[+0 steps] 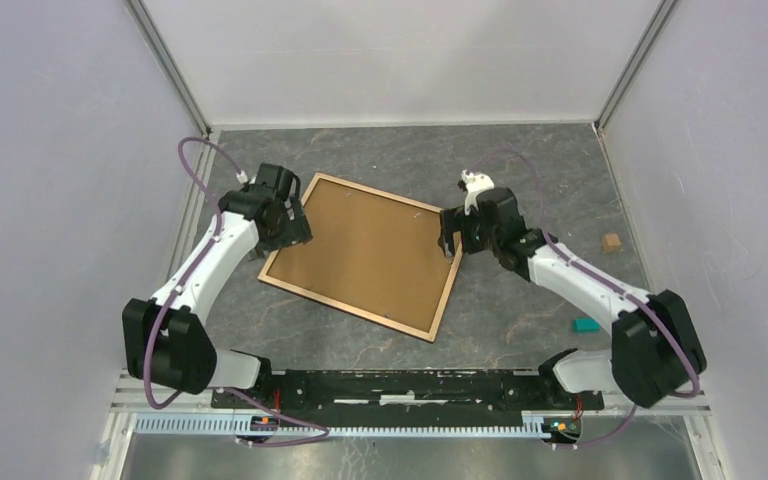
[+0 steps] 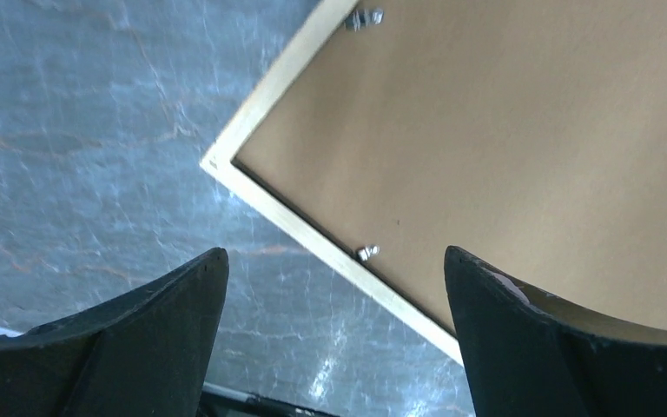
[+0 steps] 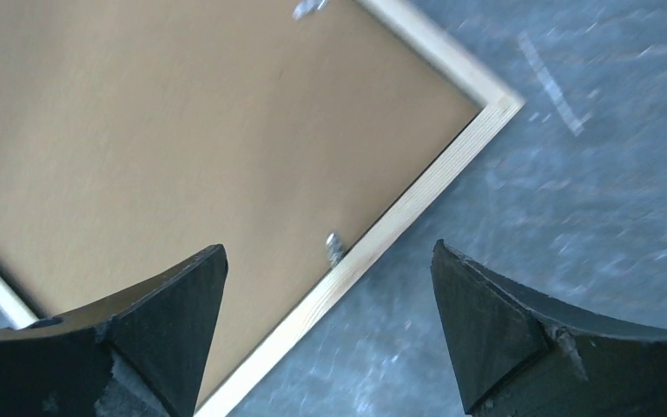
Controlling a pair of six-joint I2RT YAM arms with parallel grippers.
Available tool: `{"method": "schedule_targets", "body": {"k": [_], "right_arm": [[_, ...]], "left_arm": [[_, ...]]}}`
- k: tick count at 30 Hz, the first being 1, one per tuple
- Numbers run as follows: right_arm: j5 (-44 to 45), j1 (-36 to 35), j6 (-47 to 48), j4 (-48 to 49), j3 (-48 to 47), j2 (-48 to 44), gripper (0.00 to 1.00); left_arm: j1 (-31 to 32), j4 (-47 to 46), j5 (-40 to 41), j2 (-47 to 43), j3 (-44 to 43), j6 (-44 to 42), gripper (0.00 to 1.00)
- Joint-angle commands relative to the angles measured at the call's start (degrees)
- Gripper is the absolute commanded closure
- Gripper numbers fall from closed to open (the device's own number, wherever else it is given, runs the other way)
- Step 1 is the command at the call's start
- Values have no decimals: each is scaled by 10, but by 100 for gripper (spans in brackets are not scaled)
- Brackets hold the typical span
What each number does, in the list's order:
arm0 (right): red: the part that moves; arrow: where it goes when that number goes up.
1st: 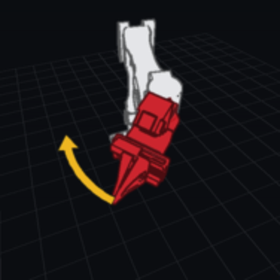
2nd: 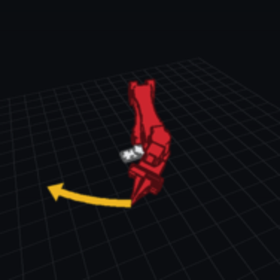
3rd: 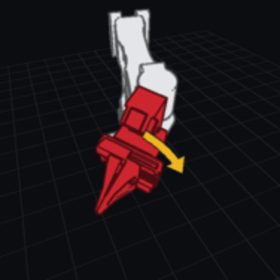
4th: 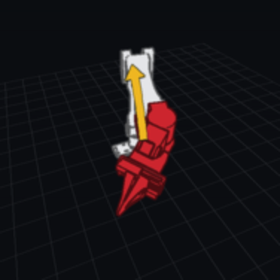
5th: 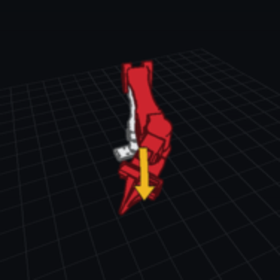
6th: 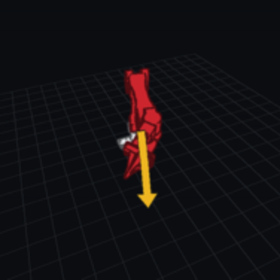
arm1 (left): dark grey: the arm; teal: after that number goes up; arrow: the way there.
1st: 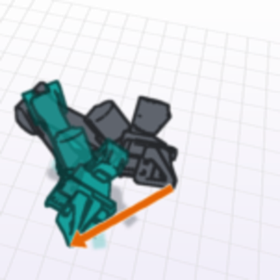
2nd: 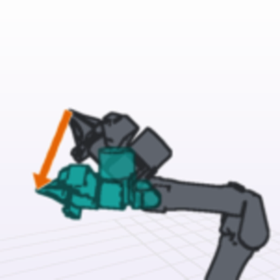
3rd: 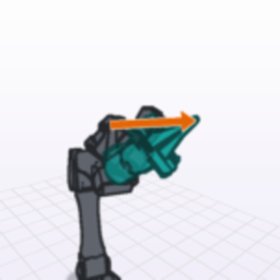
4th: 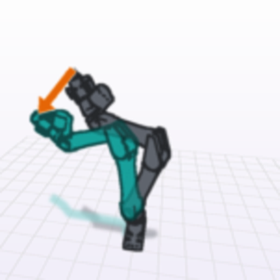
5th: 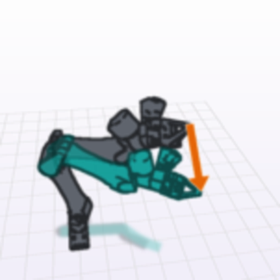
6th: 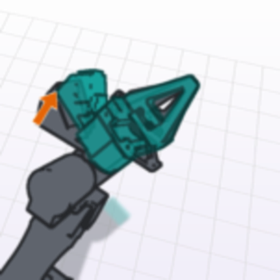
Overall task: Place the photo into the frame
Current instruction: Adjust the photo frame at the center of the board.
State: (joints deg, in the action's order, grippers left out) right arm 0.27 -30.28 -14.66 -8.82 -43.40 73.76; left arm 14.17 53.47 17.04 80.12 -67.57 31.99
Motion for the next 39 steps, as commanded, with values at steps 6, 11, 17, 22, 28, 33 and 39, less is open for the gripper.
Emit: {"method": "schedule_targets", "body": {"k": [6,11,17,22,28,33,39], "right_arm": [[-78,94,64,-36,-242,213,7],[-106,106,78,-83,-367,342,7],[-161,109,67,-47,-366,388,12],[-191,109,42,28,-261,367,13],[-223,105,13,67,-137,305,17],[-241,91,-23,117,20,195,17],[-170,72,-24,102,118,76,17]], "left_arm": [[-3,-24,-122,-75,135,128,4],[-1,-65,-165,-120,229,217,3],[3,-135,-207,-68,269,220,4],[2,-158,-181,-17,243,189,11],[2,-174,-173,36,205,170,13],[2,-175,-172,87,146,144,14],[2,-164,-139,125,94,115,14]]}}
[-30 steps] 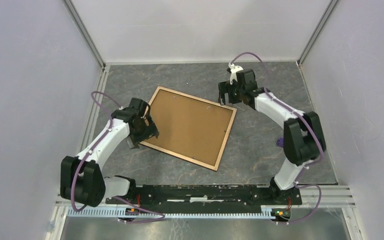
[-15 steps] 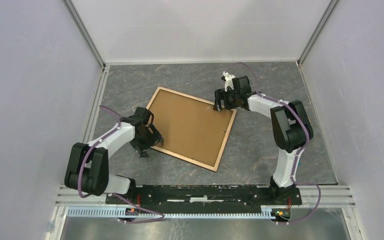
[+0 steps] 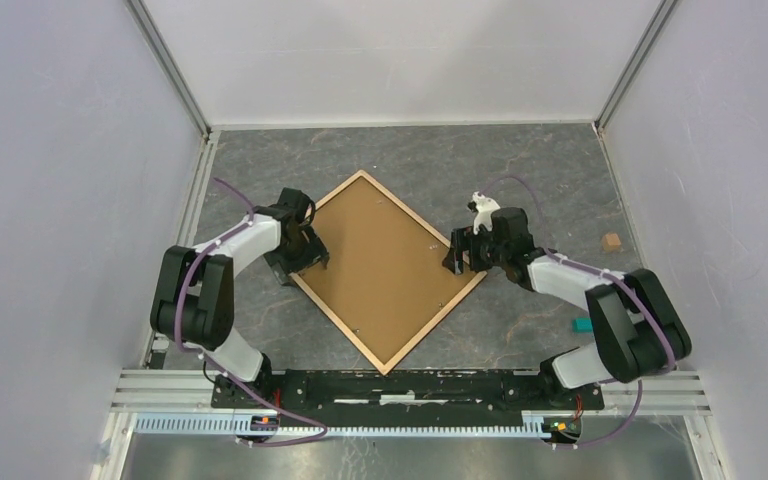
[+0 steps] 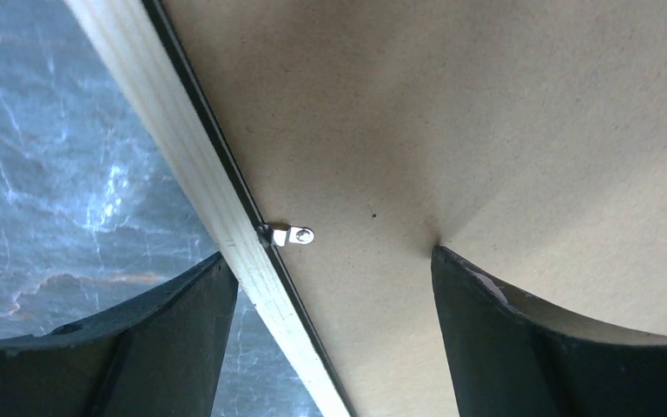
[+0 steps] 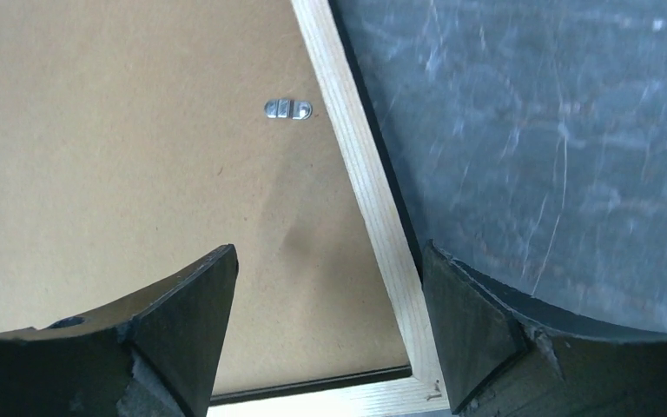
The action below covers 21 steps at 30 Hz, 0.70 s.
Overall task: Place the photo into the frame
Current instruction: Adjust the photo frame at the center of the board.
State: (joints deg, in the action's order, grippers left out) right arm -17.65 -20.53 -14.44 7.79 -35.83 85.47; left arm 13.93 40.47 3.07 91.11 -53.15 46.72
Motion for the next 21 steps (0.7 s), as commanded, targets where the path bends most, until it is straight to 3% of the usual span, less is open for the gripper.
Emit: {"method": "schedule_targets", "body": {"k": [1,7,21], "right_arm": [[28,-25,-14,-70,39,-48,16],[142,-26,102,-122,-56,-8,11],[87,-34,106,-16,-86,97,20]], "left_arm": [[4,-33,1,15,-55,-35,14],[4,-30,3,13,-50,-48,15],[4,-50,-28,11,-20,-54,16]]}}
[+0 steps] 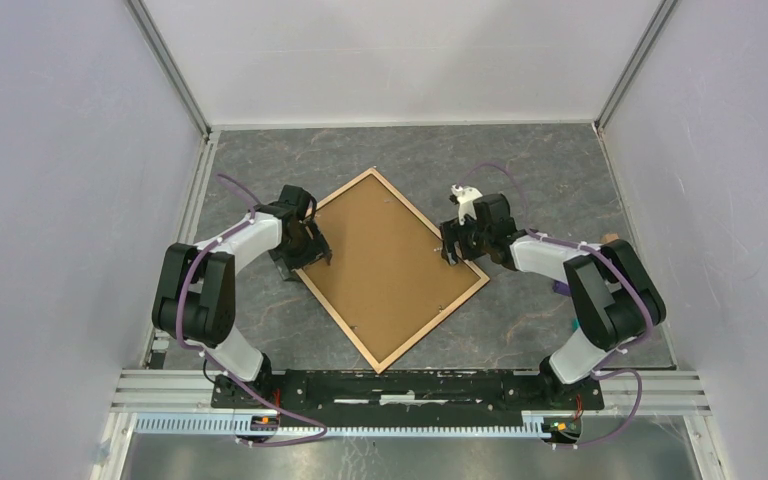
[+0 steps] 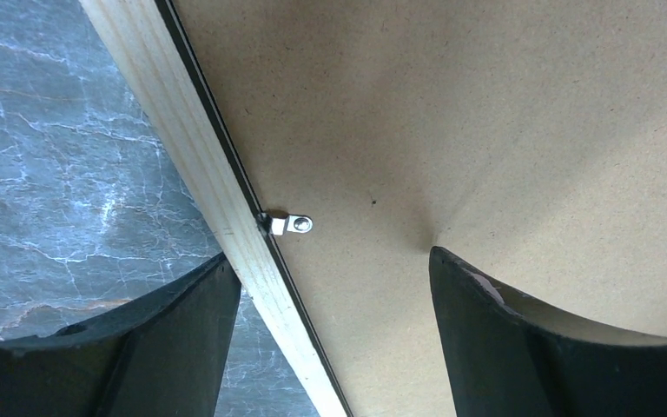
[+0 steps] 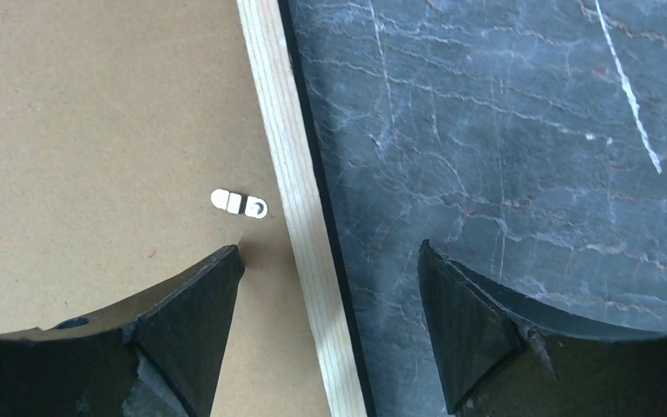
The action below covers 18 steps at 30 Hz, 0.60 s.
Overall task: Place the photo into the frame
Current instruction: Adjust the photo frame at the center of the board, then install the photo frame at the center of the board.
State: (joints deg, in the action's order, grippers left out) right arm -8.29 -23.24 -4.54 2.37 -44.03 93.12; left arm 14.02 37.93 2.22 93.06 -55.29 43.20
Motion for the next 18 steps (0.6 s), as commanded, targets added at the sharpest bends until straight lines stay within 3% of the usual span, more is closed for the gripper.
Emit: {"method": "schedule_targets", "body": {"k": [1,18], "right_arm": [[-4,-9,6,41,-5,25,20],[35,-13,-16,18,-54,65,32]], "left_arm": [[3,-26,-20,-7,3,-18,16],[3,-34,-37,-11,11,-14,18]]}}
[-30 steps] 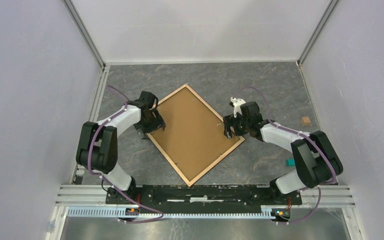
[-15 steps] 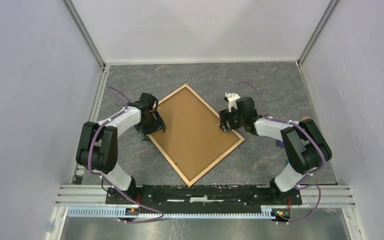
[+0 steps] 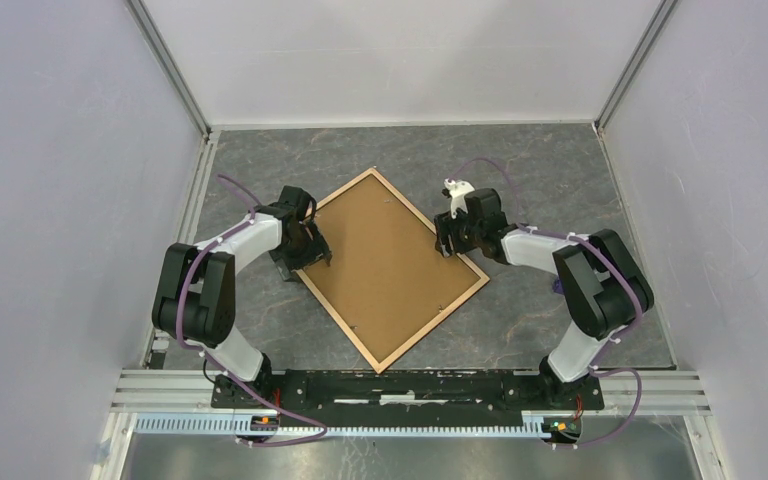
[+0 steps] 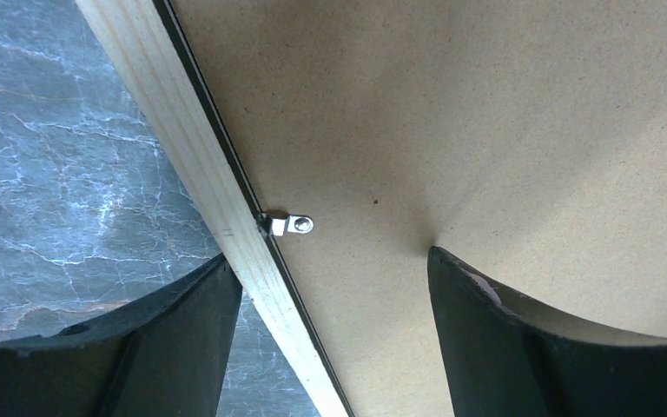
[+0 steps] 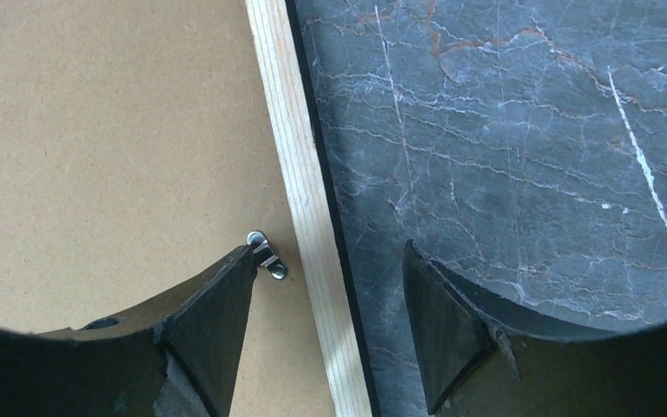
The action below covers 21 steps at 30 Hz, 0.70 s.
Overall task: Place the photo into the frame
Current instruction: Install the photo frame at the center of the board.
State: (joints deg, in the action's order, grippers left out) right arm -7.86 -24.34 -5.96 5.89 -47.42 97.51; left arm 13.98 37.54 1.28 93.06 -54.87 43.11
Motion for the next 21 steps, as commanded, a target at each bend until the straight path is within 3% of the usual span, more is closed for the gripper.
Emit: {"method": "schedule_targets", "body": {"k": [1,10,13,19,21], "right_arm": [[32,-2,-3,-18,-21,21,32],[67,-5,-18,-39,-37,28,42],[108,-16,-36,-77,-50,34,54],[188,-64,-49,-162,-78,46,100],[186,-66,-49,-179,-89,53,100]], "left_arm": [[3,-30,-27,-12,8,-13,18],[3,-32,-30,-10,7,-12,18],[3,-32,-30,-10,7,-11,18],[4,-34,-29,-6,8,-7,18],[4,-36,-32,-5,8,-6,18]]}}
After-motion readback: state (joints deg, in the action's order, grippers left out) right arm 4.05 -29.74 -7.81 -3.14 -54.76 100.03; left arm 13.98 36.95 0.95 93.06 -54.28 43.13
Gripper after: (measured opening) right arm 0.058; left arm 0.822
